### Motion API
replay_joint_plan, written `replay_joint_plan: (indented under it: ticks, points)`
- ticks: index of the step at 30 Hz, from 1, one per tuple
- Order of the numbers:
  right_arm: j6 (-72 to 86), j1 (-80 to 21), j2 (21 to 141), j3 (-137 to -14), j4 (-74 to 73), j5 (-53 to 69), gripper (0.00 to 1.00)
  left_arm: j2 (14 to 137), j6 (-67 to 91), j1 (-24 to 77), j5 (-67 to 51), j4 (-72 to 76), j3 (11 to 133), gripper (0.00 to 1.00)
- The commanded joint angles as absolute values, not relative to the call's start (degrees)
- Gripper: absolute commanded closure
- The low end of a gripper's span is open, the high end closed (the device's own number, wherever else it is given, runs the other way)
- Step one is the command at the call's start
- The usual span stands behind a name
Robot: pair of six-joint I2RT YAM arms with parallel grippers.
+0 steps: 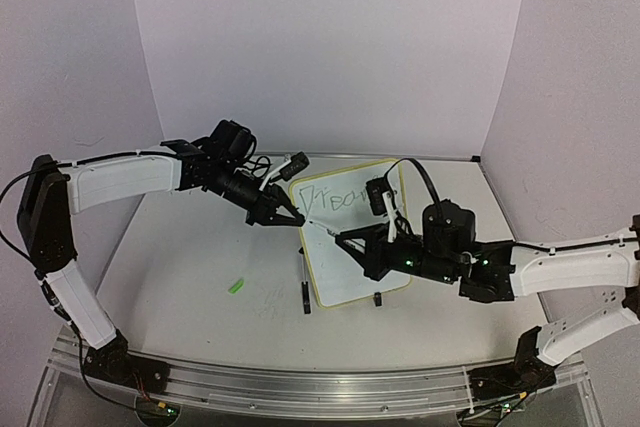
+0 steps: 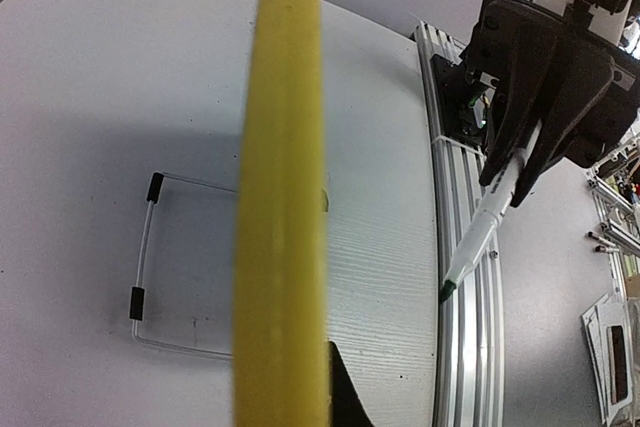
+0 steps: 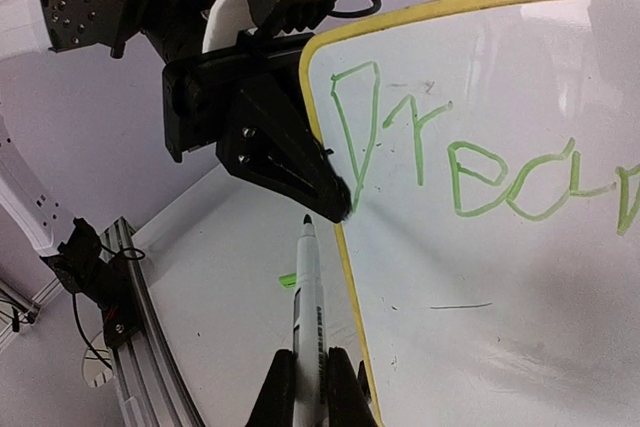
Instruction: Write a sentence on the whiteboard
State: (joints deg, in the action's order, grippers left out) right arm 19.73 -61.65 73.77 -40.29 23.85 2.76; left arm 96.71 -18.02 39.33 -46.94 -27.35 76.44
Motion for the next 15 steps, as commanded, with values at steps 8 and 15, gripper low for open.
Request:
replay_joint_plan:
  ticks: [8, 15]
  points:
    - [18.81, -60.49, 73.61, -39.12, 21.32, 6.12, 1.00, 97.19, -20.36, 40.19, -42.63, -34.40, 75.24, 1.00]
    - [18.98, -58.70, 73.79, -38.49, 21.62, 6.35, 1.00, 96.87, -20.41, 40.17, -42.54, -34.53, 75.23, 1.00]
